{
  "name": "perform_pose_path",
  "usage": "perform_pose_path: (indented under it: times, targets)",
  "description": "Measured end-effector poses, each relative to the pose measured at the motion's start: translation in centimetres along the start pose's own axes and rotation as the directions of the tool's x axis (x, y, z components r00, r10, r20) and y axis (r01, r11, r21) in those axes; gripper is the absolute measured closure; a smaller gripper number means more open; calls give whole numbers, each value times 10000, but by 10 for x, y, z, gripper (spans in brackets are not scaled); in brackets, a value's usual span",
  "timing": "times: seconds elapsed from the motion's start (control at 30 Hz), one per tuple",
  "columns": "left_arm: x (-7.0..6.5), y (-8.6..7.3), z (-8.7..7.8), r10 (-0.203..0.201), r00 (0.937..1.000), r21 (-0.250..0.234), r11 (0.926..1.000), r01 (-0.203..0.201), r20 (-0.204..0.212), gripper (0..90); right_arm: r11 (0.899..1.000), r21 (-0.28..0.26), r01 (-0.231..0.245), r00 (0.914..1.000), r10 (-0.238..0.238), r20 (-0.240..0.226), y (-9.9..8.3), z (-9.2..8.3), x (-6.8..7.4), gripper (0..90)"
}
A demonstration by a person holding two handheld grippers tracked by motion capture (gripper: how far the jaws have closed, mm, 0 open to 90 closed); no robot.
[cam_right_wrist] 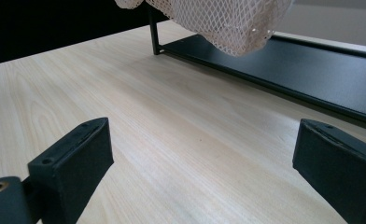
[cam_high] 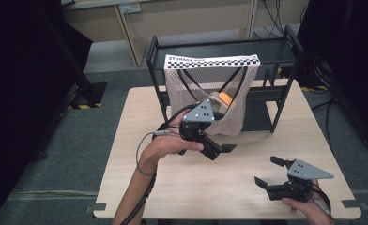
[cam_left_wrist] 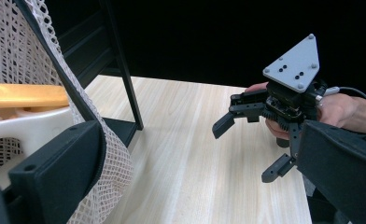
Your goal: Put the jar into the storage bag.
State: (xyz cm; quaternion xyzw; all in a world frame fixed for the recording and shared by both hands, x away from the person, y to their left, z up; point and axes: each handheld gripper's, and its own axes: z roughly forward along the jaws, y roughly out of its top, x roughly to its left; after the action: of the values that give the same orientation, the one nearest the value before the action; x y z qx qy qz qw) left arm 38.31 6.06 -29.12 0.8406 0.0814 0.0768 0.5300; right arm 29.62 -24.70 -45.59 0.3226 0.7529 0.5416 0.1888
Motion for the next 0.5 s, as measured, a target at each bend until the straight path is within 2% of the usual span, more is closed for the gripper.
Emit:
perform_pose_path:
  times: [0.5]
  targets:
    - [0, 0, 0, 3, 10000, -1, 10000, -3, -3, 1, 9997, 187, -159, 9999, 159, 6, -13, -6, 2, 53]
